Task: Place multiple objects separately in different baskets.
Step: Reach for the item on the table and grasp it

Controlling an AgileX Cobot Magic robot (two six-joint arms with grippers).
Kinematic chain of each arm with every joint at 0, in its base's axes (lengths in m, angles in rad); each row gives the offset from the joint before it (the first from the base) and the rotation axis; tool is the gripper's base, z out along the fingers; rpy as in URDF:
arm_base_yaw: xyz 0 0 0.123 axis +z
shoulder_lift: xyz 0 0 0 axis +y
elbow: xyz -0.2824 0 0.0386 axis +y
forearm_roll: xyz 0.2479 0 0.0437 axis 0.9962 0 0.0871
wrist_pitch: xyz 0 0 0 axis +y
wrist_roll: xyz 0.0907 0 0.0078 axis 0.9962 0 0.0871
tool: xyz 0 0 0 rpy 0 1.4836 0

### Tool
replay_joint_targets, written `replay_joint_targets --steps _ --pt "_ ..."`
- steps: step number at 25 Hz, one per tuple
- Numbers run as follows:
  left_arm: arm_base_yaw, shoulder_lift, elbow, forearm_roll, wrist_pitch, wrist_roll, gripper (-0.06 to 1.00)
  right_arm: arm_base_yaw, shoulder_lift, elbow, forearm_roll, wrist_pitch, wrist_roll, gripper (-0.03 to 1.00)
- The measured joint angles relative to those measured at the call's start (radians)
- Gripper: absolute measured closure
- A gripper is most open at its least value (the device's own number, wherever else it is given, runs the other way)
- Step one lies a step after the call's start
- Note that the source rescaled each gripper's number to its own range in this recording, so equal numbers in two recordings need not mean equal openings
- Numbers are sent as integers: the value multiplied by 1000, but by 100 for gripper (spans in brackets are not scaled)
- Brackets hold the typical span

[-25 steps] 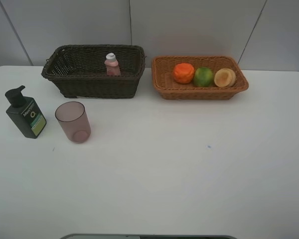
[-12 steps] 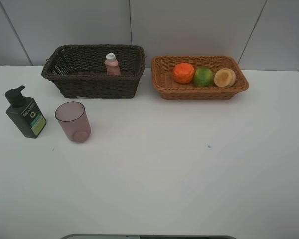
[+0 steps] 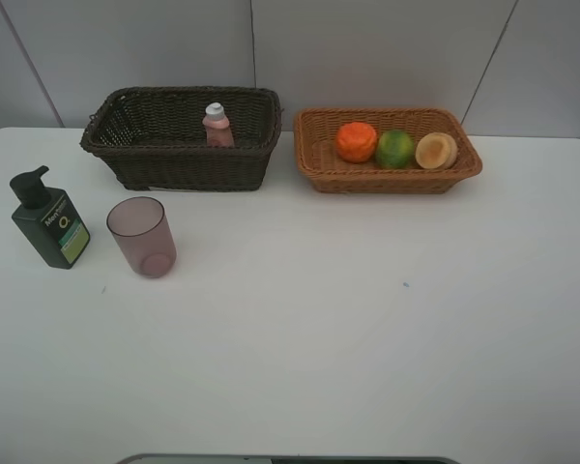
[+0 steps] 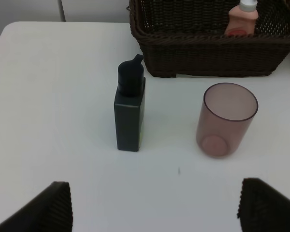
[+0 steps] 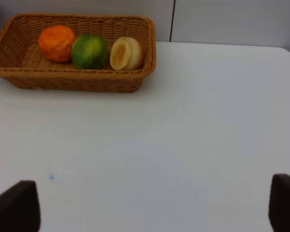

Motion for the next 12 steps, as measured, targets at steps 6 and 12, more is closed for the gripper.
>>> replay_joint_targets --steps 6,12 --pt "0 0 0 0 0 0 6 0 0 0 0 0 0 -3" --pt "0 0 0 0 0 0 6 0 0 0 0 0 0 -3"
